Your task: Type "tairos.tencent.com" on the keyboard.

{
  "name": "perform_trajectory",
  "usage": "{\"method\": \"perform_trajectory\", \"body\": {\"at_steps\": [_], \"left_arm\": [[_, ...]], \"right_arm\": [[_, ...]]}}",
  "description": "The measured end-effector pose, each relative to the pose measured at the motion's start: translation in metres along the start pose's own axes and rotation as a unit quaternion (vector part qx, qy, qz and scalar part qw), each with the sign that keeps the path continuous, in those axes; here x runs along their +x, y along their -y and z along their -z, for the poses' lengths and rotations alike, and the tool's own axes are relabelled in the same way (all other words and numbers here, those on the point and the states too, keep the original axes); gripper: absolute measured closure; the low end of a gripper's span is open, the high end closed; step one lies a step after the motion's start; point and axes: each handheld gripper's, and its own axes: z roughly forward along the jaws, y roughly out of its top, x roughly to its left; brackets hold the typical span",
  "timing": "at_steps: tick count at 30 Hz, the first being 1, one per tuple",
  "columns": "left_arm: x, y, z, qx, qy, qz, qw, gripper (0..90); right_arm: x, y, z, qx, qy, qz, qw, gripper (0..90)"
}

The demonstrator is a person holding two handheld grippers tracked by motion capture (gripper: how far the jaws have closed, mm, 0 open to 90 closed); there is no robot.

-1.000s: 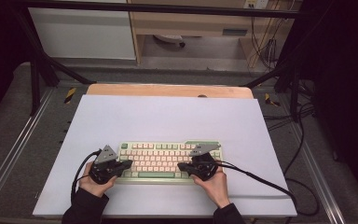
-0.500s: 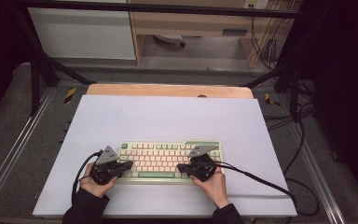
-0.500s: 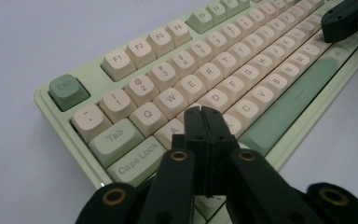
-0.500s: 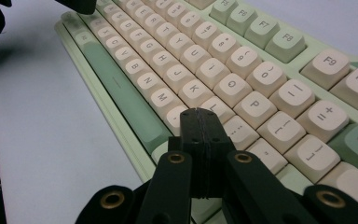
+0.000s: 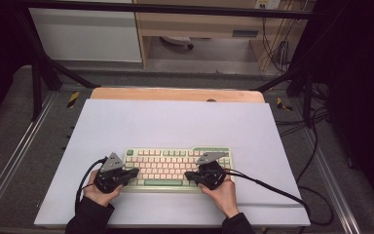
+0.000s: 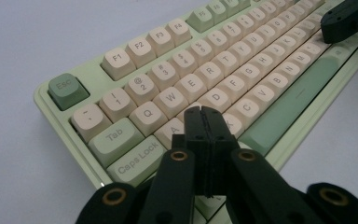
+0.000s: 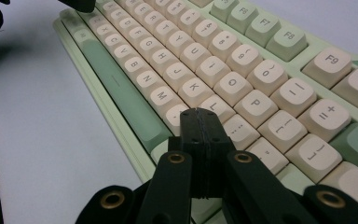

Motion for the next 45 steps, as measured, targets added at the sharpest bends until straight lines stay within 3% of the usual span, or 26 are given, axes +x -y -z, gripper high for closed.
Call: {"method": "perform_trajectory", "body": {"at_steps": [7,23,37,45], "left_arm": [[0.001,0.0,0.001,-0.001,0.0,0.0,1.0,89.6],[-0.002,-0.003,0.003,-0.006,0.001,-0.001,1.0,89.6],[-0.023,-0.015,-0.016,0.002,0.018,-0.023,0.9996,89.6],[-0.029,-0.015,-0.025,0.013,0.021,-0.03,0.9992,89.6]], "right_arm": [[0.0,0.0,0.0,0.003,0.001,0.001,1.0,90.0],[-0.002,-0.005,0.019,-0.015,0.016,0.006,0.9997,90.0],[-0.004,-0.004,0.025,-0.02,0.018,0.001,0.9996,90.0],[-0.004,-0.004,0.024,-0.021,0.018,0.0,0.9996,90.0]]}}
